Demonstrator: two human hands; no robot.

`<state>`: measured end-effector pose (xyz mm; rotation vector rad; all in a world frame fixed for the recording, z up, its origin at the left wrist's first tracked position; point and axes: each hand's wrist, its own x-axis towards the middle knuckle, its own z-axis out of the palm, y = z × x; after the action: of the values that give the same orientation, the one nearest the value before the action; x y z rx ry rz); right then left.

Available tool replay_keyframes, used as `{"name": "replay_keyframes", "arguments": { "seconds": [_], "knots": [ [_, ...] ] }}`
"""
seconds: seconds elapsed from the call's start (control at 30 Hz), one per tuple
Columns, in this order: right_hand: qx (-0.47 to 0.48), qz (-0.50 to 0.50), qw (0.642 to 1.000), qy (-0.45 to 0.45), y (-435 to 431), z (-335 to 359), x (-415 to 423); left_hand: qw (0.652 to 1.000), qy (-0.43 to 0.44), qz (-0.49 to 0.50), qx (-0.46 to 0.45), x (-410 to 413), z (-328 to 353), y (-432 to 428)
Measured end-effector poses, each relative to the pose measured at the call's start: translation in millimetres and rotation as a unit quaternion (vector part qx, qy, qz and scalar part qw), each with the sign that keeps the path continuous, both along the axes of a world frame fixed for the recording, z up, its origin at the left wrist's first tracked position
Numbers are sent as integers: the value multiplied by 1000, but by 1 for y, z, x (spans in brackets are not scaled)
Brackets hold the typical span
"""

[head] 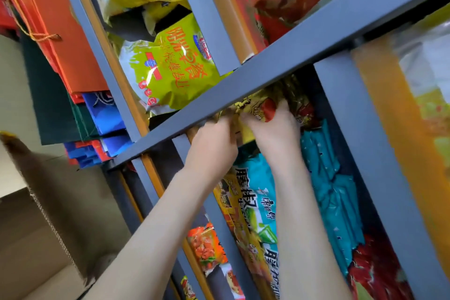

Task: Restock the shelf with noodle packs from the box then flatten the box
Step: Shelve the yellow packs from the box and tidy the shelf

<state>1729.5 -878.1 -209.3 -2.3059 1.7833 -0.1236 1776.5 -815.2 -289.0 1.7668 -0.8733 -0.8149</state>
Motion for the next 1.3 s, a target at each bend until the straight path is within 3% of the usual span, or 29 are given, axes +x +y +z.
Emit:
{"name": "replay_keyframes", "arguments": {
  "seconds": [0.27, 0.33, 0.53, 0.67, 0.77, 0.97, 1.3],
  "knots": [
    [-9, 48, 989, 141, -33, 5, -4, 991, -100, -69, 55, -2, 3, -27],
    [10, 44, 989, 140, -37, 4, -9, 988, -123, -63, 65, 2, 5, -35],
    [23, -13, 985, 171, -45, -4, -33, 993, -73, -89, 1, 0, -11, -53],
    [-16, -39, 981, 189, -44, -7, -42, 981, -134, -135, 29, -6, -12, -47],
    [-40, -32, 983, 178, -41, -8, -43, 981, -114, -155, 28, -2, -11, -44],
    [-43, 48, 983, 171, -4, 3, -47, 994, 8, -102, -29, 11, -8, -32],
    [-137, 102, 976, 136, 36, -2, -49, 998, -20, -29, -57, 1, -8, -18]
  ]
}}
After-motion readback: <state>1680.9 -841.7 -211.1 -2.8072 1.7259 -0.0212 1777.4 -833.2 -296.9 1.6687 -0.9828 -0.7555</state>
